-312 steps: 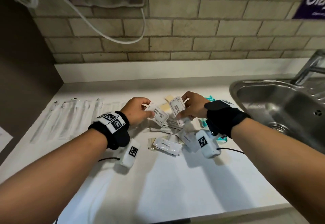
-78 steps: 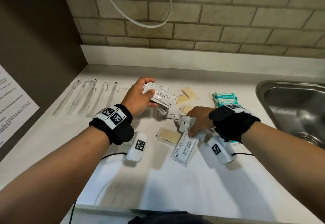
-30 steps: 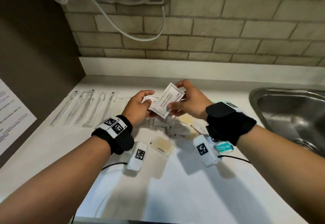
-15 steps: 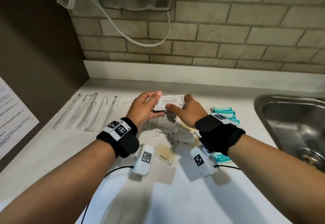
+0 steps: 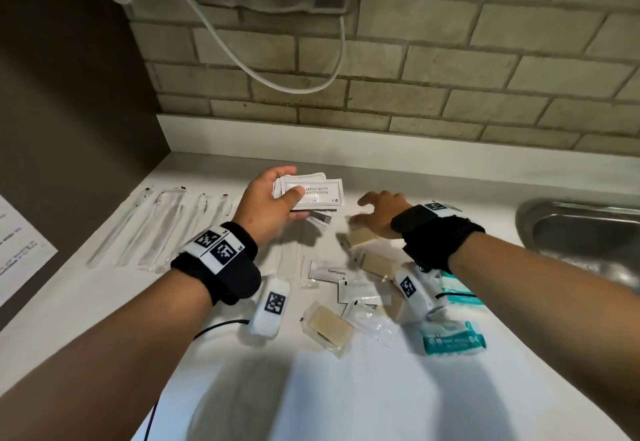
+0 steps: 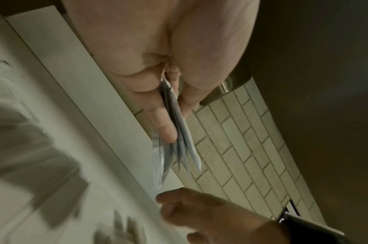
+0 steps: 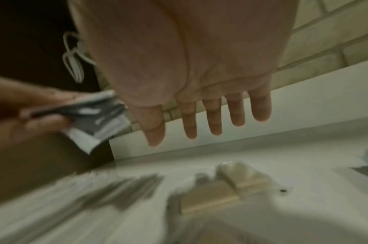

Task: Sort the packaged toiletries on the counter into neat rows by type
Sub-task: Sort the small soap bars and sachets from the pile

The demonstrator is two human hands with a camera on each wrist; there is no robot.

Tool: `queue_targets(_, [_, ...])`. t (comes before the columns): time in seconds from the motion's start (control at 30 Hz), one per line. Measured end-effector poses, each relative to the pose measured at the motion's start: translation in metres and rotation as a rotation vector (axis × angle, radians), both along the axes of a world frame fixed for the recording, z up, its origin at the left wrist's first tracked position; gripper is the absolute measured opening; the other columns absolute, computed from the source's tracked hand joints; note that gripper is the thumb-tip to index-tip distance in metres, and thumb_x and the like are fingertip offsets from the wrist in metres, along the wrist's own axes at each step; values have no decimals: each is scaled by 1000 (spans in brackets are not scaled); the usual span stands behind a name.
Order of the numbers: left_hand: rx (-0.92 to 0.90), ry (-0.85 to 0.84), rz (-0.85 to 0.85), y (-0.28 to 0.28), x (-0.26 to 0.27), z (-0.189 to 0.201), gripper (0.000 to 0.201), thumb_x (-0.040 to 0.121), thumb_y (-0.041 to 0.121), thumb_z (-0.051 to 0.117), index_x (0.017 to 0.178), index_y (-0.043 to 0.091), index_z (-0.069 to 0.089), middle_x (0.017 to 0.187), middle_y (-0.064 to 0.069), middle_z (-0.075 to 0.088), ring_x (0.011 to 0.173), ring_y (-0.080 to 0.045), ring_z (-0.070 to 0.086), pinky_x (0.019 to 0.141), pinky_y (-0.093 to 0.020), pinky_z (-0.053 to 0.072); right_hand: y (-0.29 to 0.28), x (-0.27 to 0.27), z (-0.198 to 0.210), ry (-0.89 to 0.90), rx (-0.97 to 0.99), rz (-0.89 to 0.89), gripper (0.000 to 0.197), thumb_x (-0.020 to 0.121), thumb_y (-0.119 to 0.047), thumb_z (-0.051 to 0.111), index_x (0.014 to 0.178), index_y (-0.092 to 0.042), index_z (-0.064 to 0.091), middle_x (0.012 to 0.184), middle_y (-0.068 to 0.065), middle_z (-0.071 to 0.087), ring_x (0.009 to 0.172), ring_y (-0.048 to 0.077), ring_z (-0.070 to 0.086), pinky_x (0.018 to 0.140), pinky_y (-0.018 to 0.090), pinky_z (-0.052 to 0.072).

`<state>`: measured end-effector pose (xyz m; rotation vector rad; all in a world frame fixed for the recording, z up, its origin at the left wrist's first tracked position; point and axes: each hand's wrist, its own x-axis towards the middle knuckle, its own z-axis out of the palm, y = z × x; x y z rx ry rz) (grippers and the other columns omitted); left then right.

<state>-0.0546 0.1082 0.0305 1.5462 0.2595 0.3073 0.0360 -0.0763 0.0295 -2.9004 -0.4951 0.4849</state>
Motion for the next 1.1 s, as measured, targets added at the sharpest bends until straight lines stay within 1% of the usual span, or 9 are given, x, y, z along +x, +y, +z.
queue_targets(0.1, [23,-33,-24,2,7,5,35,94,-3,55,128,4,51,124,-19,59,103,-30,65,66,-26,61,8,-2,-15,53,-183,115,77,80,-74,44,144,-31,37,153,7,29,140,32,25,113,43,24])
queue_targets(0.17, [24,-40,-32,1,6,4,33,94,-2,55,127,5,52,124,-19,60,102,-29,66,65,-26,61,5,-11,-22,79,-250,169,83,77,-77,43,143,-26,38,152,7,29,139,32,24,111,47,27])
queue_targets(0.3, [30,65,-82,-5,16,-25,29,94,1,57,120,12,55,123,-16,61,97,-23,68,67,-28,61,-3,-31,-42,69,-297,267,66,83,-60,56,135,-22,45,141,-1,39,126,27,31,99,40,32])
queue_targets(0.37, [39,62,-83,-7,14,-28,29,94,2,57,121,13,55,123,-15,61,97,-22,69,68,-29,61,-4,-36,-49,22,-348,332,55,82,-59,55,123,-22,51,133,-6,45,121,25,32,94,38,32])
queue_targets(0.53, [45,73,-109,-8,18,-21,31,95,2,57,125,11,54,123,-13,61,97,-23,69,70,-31,62,-4,-50,-44,-47,-426,468,49,85,-55,51,120,-20,50,125,-3,47,117,28,33,87,39,32])
queue_targets(0.77, [70,60,-133,-21,8,-14,30,95,1,56,123,11,53,124,-14,59,95,-26,68,68,-29,62,-14,-93,-50,-80,-291,566,41,78,-51,56,103,-18,54,112,-3,53,108,24,34,74,33,22])
queue_targets(0.93, [92,68,-170,-30,-1,-13,32,95,0,55,126,8,52,120,-12,59,94,-27,68,67,-29,62,-15,-108,-31,141,-162,373,41,72,-49,67,103,-24,57,107,-2,47,93,20,41,58,24,30])
queue_targets(1.0, [106,73,-177,-33,-4,-15,30,95,0,55,124,9,53,121,-13,58,97,-29,68,67,-29,62,-17,-105,-14,269,-41,230,35,73,-46,71,96,-23,58,100,-5,56,93,20,54,68,27,42])
queue_targets(1.1, [130,70,-174,-32,-7,-19,26,95,0,55,118,14,54,122,-12,57,94,-27,68,68,-30,62,-24,-86,14,130,-5,125,43,82,-50,65,104,-14,67,109,1,67,93,20,58,75,26,40])
